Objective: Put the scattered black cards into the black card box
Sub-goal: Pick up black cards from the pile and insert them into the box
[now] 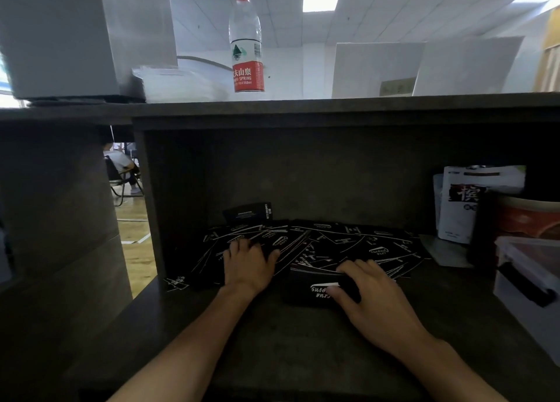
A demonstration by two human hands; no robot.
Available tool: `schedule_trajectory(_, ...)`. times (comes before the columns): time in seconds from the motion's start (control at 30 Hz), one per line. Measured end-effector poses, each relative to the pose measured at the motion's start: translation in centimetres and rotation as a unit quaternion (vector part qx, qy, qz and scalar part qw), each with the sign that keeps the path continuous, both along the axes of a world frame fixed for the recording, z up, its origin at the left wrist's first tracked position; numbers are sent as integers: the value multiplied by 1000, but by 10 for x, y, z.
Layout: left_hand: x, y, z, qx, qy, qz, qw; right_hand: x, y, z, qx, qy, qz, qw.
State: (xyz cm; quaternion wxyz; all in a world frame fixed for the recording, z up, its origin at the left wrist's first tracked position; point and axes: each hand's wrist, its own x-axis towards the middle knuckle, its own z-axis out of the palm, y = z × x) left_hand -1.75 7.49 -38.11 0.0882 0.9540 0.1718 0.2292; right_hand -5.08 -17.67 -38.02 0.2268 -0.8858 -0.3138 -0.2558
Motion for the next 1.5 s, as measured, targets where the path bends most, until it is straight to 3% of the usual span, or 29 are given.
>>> schedule_trajectory(0.1,7,8,-3,-55,7,11,998,-1,6,-1,10,-5,-15,1000)
schedule_trajectory(0.27,-7,10,7,-169,-75,-26,982,-2,5,-1,18,1,-16,1000)
schedule_trajectory(0.4,-26,4,22,-345,-155,-166,911,-4,5,-1,11,0,-19,1000)
schedule_trajectory(0.57,-48,-16,33,-304,-100,-333,887,-3,4,-2,0,-41,-38,998)
schedule_trajectory(0.7,-53,-21,37,-375,-58,-379,844,-6,5,-2,21,-12,-7,1000)
schedule_trajectory(0.8,-45,-16,29,-373,-99,-282,879,-7,6,-1,27,-3,-7,1000)
schedule_trajectory(0.9,-27,-1,20,-179,-93,-71,977,-5,8,0,-22,-31,-12,999)
schedule_trajectory(0.97,-17,6,16,-66,-6,7,998,-4,8,1,-26,-23,-14,999)
schedule_trajectory(1.07,-7,6,9,-23,52,7,998,-5,8,2,-32,-15,-15,999)
schedule_trajectory(1.3,-15,11,9,-111,-75,-30,990,-5,9,1,-32,-23,-24,999)
schedule_trajectory(1.43,-25,11,17,-246,-184,-146,940,-7,8,2,-14,-16,-30,999)
schedule_trajectory(1.5,-32,4,22,-250,-175,-232,924,-8,8,1,3,-3,-44,999)
